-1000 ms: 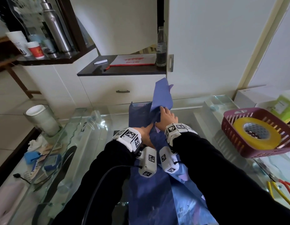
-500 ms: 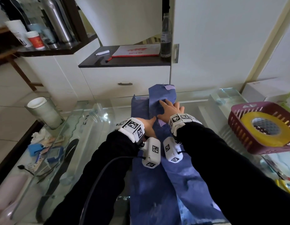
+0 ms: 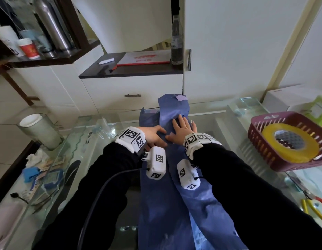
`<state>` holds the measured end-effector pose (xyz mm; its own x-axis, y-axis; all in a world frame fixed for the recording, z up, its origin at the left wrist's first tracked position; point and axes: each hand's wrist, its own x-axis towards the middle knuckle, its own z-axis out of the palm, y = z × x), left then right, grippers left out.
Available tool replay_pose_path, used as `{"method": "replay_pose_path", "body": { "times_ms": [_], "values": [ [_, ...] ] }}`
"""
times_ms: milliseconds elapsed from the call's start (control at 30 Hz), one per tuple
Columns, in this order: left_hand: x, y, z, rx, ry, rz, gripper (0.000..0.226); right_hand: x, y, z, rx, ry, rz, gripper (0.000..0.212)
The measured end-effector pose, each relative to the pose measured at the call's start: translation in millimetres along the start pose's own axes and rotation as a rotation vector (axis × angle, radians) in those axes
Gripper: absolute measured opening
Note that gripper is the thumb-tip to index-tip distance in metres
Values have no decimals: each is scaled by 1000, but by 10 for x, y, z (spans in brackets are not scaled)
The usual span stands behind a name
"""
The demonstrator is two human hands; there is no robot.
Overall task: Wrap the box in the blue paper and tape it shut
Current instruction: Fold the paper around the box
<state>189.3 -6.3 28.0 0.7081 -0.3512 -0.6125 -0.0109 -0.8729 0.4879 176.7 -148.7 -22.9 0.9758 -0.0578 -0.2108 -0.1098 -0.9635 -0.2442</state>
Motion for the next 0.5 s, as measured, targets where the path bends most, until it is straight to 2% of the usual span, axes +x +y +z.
{"method": "replay_pose_path", "body": {
  "times_ms": [100,300,500],
  "values": [
    [-75,13,180,-71,12,4,47,-264,-30,89,-56,-13,-49,80],
    [-313,52,421,-126,142,17,18,-696,-176,168,22,-9,-57,68],
    [-570,69,316,-97,413,35,20,-1075,-361,86,72,24,-105,70]
  ]
}}
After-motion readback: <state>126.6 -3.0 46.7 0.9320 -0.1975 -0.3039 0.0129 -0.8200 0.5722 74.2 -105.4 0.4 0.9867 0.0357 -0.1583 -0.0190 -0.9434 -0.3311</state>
